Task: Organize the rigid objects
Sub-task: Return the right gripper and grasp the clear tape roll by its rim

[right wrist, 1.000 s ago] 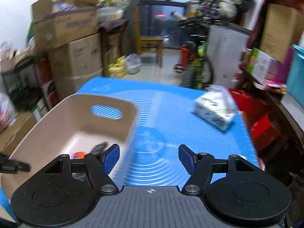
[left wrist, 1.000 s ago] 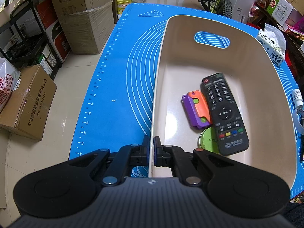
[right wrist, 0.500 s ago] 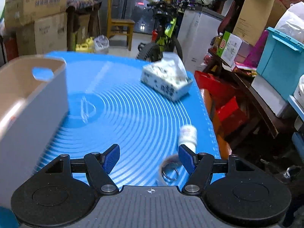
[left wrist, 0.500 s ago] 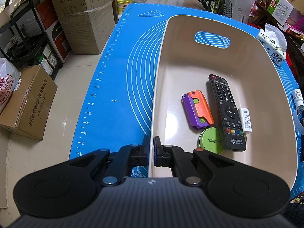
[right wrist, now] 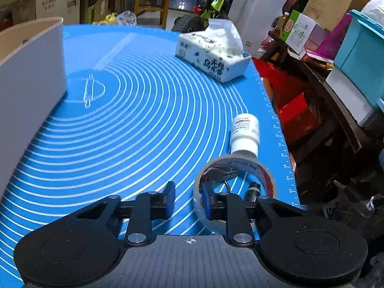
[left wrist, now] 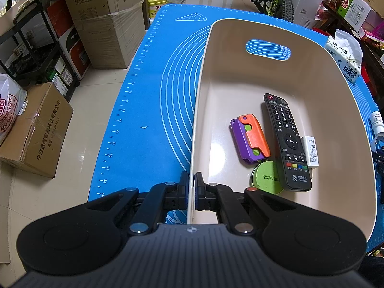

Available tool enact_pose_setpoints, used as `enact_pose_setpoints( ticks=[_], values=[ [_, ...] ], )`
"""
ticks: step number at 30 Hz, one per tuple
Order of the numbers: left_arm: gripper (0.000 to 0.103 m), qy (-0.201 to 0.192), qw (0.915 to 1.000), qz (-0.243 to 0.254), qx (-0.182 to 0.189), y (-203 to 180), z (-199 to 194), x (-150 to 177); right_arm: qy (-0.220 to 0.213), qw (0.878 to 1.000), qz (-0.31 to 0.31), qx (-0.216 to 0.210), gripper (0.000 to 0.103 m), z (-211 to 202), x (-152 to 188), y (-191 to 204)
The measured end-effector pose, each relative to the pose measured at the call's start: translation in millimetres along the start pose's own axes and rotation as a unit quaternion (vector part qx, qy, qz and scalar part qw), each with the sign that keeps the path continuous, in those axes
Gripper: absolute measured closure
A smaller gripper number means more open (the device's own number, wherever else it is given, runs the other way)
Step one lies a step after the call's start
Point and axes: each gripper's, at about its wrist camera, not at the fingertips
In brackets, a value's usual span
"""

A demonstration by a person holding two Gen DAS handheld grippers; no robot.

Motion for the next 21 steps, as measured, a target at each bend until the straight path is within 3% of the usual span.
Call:
enact_pose_setpoints(
  ticks=[1, 2, 4, 14, 21],
  values=[
    [0.097, 0.000, 1.0000, 0.000, -0.001, 0, 0, 0, 0.003, 1.000, -0.002, 0.000, 0.070, 1, 0, 0],
    [0.097, 0.000, 1.0000, 0.000, -0.001, 0, 0, 0, 0.003, 1.000, -0.003, -0.002, 0.082, 2, 1, 1],
    [0.097, 0.000, 1.0000, 0.000, -0.001, 1, 0, 0, 0.000, 1.000, -0.007, 0.003, 0.086, 2, 1, 1],
    [0.097, 0.000, 1.0000, 0.001, -0.001, 0, 0, 0, -0.044, 0.998, -0.039, 0.002, 0.086, -16, 2, 13],
    [0.097, 0.000, 1.0000, 0.000, -0.001, 0, 0, 0, -0.089, 0.995, -0.039, -0.010, 0.086, -50, -11, 21]
  ],
)
Point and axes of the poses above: each gripper's, at about its wrist camera, not at the fingertips, and z roughly the way its jaws point, y to its left, x to its underside
